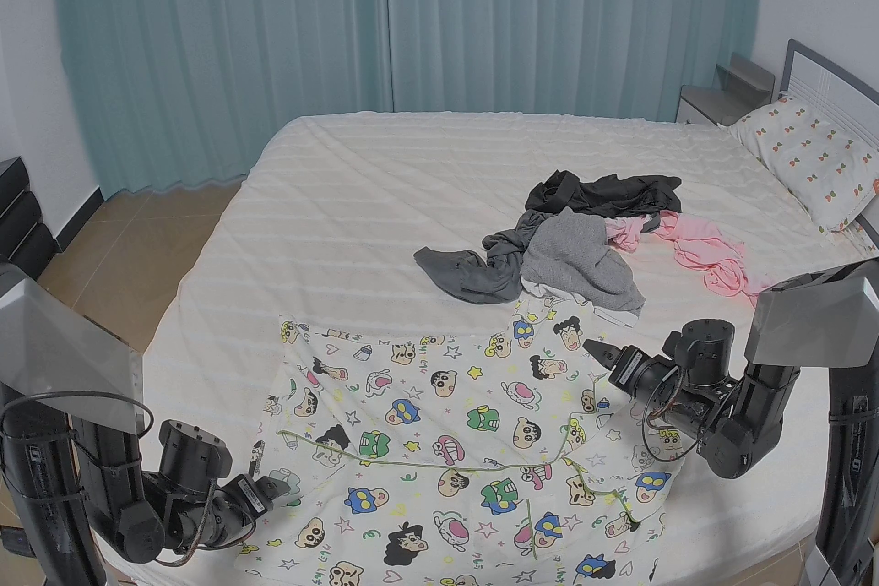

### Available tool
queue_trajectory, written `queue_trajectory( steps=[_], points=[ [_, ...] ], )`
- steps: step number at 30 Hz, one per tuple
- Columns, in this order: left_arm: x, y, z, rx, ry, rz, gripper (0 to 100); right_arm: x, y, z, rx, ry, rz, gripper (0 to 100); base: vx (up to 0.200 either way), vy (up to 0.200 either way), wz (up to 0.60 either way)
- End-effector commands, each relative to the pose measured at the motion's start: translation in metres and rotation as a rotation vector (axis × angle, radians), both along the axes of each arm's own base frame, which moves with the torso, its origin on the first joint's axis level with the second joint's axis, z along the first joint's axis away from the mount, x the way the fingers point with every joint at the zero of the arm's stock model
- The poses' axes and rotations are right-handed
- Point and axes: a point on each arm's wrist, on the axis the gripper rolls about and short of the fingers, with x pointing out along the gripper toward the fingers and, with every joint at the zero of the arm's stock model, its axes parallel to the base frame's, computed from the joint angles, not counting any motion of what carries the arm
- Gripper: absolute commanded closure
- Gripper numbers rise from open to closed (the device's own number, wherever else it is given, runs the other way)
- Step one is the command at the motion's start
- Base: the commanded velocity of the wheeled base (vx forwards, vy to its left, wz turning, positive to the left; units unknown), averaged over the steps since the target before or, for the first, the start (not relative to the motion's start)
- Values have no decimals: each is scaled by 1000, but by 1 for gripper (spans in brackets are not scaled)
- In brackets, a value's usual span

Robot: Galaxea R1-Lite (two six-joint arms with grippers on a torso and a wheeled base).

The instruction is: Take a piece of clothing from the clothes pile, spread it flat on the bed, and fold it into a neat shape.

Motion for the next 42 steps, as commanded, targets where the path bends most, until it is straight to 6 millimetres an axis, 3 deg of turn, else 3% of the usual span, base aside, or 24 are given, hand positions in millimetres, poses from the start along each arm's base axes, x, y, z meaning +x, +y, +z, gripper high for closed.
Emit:
queue_trajectory(
  steps=[1,12,17,28,36,37,42],
  points=[
    [-5,-11,-2,-6,12,-37,0,0,0,0,0,1,0,0,0,0,0],
    [12,-35,2,-89,-78,19,0,0,0,1,1,-2,0,0,0,0,0],
    [11,-36,7,-132,-88,55,0,0,0,1,1,-2,-2,0,0,0,0],
    [32,-42,10,-167,-176,196,0,1,-1,2,2,-7,-5,0,0,0,0],
    [18,-36,7,-135,-127,191,0,2,-2,3,4,-11,-8,0,0,0,0],
    [17,-36,6,-132,-123,191,100,1,-2,3,4,-11,-6,0,0,0,0],
    [12,-33,6,-120,-108,194,100,1,-1,3,4,-11,-5,0,0,0,0]
  ],
)
